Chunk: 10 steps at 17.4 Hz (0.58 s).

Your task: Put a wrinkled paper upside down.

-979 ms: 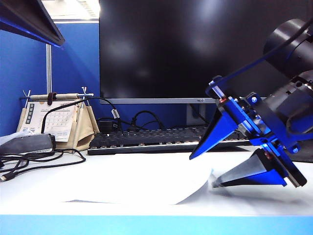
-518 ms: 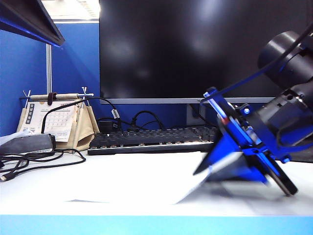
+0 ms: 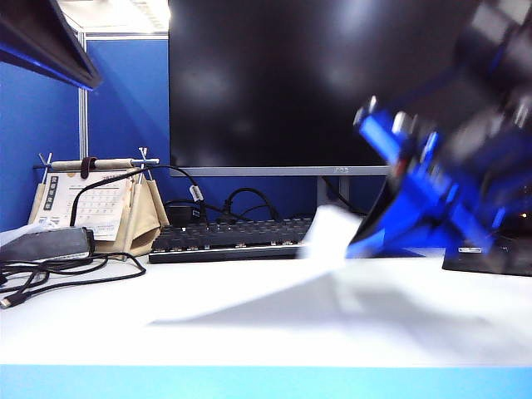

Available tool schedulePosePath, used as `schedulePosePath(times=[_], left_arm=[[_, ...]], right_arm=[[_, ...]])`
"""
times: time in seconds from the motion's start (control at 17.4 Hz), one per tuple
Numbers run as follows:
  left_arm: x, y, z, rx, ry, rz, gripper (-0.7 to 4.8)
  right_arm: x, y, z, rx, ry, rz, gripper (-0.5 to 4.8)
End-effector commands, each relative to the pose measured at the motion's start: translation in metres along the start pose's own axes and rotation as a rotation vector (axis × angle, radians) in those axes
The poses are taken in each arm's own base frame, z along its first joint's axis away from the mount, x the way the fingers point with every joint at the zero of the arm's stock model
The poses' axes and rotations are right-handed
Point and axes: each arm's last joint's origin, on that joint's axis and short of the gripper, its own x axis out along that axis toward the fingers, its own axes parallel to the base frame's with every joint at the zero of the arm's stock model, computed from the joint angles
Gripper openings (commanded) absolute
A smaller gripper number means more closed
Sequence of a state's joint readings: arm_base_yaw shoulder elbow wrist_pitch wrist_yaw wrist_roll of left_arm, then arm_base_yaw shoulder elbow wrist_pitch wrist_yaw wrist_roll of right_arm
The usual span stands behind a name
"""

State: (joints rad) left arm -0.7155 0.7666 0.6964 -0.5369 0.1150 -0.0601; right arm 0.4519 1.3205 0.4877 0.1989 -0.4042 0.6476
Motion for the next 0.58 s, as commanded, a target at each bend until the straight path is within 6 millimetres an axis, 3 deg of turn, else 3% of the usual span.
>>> schedulePosePath(times=[0.06, 0.23, 0.4, 0.58], left_arm=[[-0.002, 0.000, 0.002, 0.001, -0.015, -0.007, 0.09], [-0.001, 0.000, 0.002, 0.002, -0.014, -0.006, 0.09], [-0.002, 0.000, 0.002, 0.002, -0.014, -0.007, 0.09], [-0.002, 0.000, 0.002, 0.002, -0.014, -0.006, 0.09]], right_arm=[[-0.028, 0.017, 0.012, -0.191, -0.031, -0.173, -0.06], [-0.072, 0.056, 0.042, -0.450, 0.057, -0.412, -0.05], [-0.107, 0.091, 0.069, -0.586, 0.044, -0.547, -0.06], [-0.134, 0.107, 0.077, -0.671, 0.096, -0.685, -0.06]])
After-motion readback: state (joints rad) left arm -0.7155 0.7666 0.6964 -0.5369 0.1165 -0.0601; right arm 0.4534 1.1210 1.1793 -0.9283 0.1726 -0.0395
